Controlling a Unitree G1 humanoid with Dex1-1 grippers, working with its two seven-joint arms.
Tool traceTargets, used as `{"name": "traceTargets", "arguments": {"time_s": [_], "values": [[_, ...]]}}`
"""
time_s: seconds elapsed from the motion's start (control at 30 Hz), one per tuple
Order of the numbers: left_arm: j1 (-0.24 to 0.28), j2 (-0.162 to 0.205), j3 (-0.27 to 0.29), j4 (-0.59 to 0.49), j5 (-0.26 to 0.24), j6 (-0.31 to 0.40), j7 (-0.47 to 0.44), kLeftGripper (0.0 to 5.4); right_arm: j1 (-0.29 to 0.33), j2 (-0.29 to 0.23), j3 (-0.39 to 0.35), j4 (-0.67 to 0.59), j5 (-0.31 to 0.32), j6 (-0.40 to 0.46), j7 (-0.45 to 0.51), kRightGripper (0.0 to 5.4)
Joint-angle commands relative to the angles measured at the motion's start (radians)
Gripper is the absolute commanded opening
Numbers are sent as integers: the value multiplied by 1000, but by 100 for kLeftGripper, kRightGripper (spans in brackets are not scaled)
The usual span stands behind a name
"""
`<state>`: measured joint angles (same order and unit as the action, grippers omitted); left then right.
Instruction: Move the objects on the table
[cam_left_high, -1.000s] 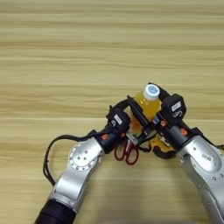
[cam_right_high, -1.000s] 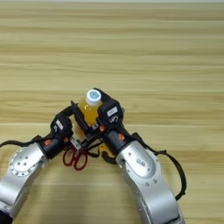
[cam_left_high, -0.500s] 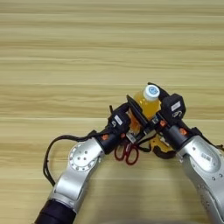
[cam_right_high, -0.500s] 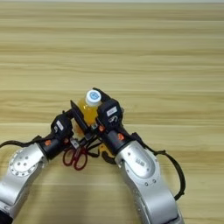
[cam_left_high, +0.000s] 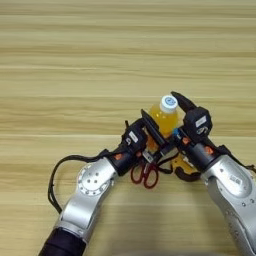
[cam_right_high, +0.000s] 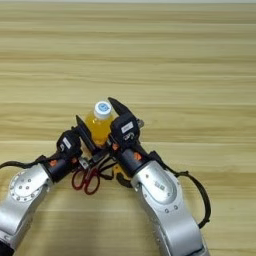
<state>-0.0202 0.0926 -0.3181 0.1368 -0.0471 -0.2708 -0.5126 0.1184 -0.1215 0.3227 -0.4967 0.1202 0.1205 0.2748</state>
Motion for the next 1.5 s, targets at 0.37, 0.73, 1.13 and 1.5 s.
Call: {"name": "traceTargets", "arguments": {"time_s": [0.37, 0.73, 1.13, 1.5], "values": [[-21, -5, 7, 1, -2, -3, 5, 341, 9, 5, 2, -82, 35, -115, 36, 540], [-43, -6, 64, 20, -6, -14, 50, 341, -56, 25, -199, -59, 72, -166, -56, 540], [-70, 6, 175, 70, 2, -25, 154, 340, -117, -2, -414, 77, 110, -178, -99, 540], [-131, 36, 275, 212, 58, 12, 311, 340, -109, 13, -386, 90, 89, -187, -95, 540]]}}
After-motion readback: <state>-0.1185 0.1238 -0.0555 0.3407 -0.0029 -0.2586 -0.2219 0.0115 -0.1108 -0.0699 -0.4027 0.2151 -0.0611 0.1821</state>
